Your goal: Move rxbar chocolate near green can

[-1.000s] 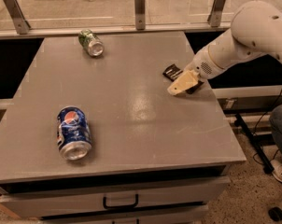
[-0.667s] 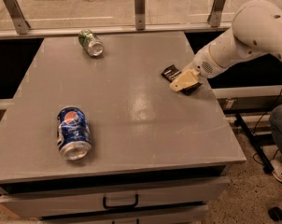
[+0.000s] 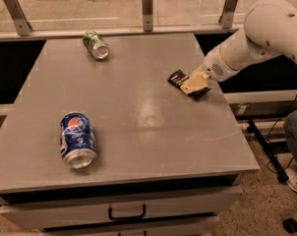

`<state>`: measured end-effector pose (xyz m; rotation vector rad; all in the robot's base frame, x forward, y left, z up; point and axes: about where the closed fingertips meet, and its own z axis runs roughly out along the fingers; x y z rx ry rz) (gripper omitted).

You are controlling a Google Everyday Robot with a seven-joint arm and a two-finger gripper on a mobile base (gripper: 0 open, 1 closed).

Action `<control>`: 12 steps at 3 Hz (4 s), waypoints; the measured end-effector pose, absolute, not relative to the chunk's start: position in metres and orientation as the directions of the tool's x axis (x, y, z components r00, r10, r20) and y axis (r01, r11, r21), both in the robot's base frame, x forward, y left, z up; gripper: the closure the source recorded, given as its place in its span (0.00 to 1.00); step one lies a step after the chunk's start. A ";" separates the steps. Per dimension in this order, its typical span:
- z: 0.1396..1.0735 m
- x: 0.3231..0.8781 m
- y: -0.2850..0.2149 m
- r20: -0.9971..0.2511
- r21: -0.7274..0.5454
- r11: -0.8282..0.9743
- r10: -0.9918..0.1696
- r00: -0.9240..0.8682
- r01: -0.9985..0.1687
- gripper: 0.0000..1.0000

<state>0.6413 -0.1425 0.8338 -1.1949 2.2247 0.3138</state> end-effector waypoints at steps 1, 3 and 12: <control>0.895 0.630 -0.146 -0.659 -0.136 0.545 -0.673 -0.335 -0.828 1.00; 0.980 0.612 -0.159 -0.721 -0.245 0.520 -0.662 -0.205 -0.818 1.00; 0.852 0.761 0.056 -0.825 -0.192 0.476 -0.552 -0.122 -0.858 0.36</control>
Offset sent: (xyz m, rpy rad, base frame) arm -0.0562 -0.0476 0.2419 0.0684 -0.4066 0.0860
